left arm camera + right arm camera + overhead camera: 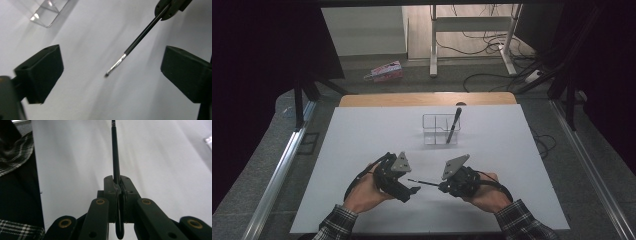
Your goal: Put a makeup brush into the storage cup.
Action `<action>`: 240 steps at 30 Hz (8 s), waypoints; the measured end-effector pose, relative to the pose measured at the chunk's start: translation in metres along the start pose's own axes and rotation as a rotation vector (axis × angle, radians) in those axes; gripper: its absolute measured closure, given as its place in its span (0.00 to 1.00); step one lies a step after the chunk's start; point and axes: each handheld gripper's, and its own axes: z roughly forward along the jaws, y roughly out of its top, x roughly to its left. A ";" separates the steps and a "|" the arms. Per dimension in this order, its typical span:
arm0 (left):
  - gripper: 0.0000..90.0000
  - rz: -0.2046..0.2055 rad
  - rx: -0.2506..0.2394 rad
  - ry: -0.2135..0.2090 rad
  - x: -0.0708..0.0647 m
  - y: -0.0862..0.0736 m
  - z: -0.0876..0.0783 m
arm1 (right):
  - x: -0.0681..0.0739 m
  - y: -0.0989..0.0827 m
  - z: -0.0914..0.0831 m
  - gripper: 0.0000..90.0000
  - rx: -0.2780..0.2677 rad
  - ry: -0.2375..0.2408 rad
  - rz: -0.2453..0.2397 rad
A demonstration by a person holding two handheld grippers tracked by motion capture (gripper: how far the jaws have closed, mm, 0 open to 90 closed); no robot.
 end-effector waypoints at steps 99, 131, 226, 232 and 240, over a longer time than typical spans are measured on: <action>0.81 -0.747 -0.487 -0.547 0.027 -0.024 0.006 | 0.044 0.003 0.006 0.93 -0.530 -0.277 0.235; 0.95 -0.641 -0.410 -0.397 0.028 -0.021 -0.009 | 0.022 0.002 0.008 0.35 -0.418 -0.115 0.340; 0.48 -0.251 -0.148 -0.035 -0.021 0.020 -0.010 | 0.000 0.038 -0.035 0.95 -0.556 -0.047 0.265; 0.37 -0.243 -0.141 -0.014 -0.020 0.016 -0.008 | -0.002 0.036 -0.036 0.95 -0.555 -0.059 0.265; 0.26 -0.240 -0.133 0.009 -0.018 0.009 -0.006 | -0.003 0.033 -0.039 0.95 -0.555 -0.074 0.269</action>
